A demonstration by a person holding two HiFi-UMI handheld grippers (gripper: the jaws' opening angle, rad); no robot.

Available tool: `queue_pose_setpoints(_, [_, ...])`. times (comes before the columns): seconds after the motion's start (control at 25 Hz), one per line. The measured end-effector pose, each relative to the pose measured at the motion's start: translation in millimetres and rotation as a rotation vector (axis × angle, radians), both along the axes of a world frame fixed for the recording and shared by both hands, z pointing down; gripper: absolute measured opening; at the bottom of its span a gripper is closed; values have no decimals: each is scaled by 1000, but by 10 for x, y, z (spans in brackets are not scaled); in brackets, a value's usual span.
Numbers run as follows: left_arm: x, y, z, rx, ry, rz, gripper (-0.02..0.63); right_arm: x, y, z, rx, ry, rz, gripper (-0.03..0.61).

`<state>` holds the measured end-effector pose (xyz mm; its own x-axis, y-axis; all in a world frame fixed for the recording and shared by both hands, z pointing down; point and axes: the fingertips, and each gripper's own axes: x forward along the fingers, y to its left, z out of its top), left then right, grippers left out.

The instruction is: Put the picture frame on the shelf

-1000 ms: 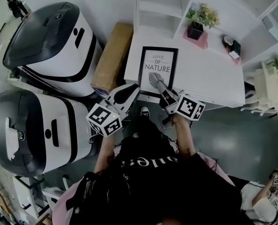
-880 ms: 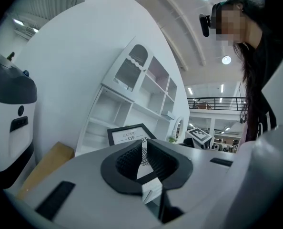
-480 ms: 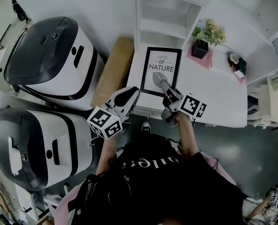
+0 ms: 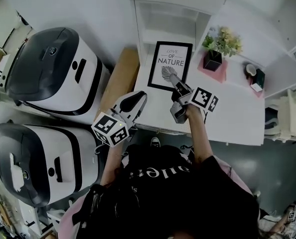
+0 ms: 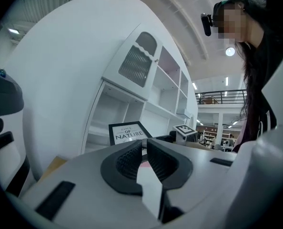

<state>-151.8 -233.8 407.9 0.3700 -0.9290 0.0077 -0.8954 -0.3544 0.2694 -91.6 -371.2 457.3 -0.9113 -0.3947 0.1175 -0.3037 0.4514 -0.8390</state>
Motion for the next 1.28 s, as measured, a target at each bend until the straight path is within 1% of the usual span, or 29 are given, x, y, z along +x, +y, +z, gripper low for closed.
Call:
queue_pose_setpoints(0.16, [-23, -91, -39, 2, -10, 2, 44, -86, -356, -22, -42, -48, 24, 52])
queue_pose_setpoints(0.4, [-79, -135, -7, -11, -9, 20, 43, -250, -776, 7, -147, -112, 51, 52])
queue_pose_setpoints(0.56, [-165, -218, 27, -30, -14, 51, 43, -308, -1049, 106, -220, -141, 103, 52])
queue_pose_setpoints(0.76, [-278, -358, -36, -19, -21, 103, 43, -327, -1253, 271, -331, -214, 164, 52])
queue_pose_setpoints(0.92, [-351, -451, -45, -18, -31, 150, 44, -288, -1356, 409, -408, -302, 227, 52])
queue_pose_setpoints(1.0, [-388, -499, 3, -25, -46, 174, 44, -292, -1360, 369, -413, -318, 252, 52])
queue_pose_setpoints(1.16, [-435, -631, 130, -45, -87, 212, 44, -252, -1507, 408, -388, -318, 284, 52])
queue_pose_setpoints(1.28, [-446, -765, 136, -23, -94, 247, 44, -226, -1606, 428, -389, -323, 309, 52])
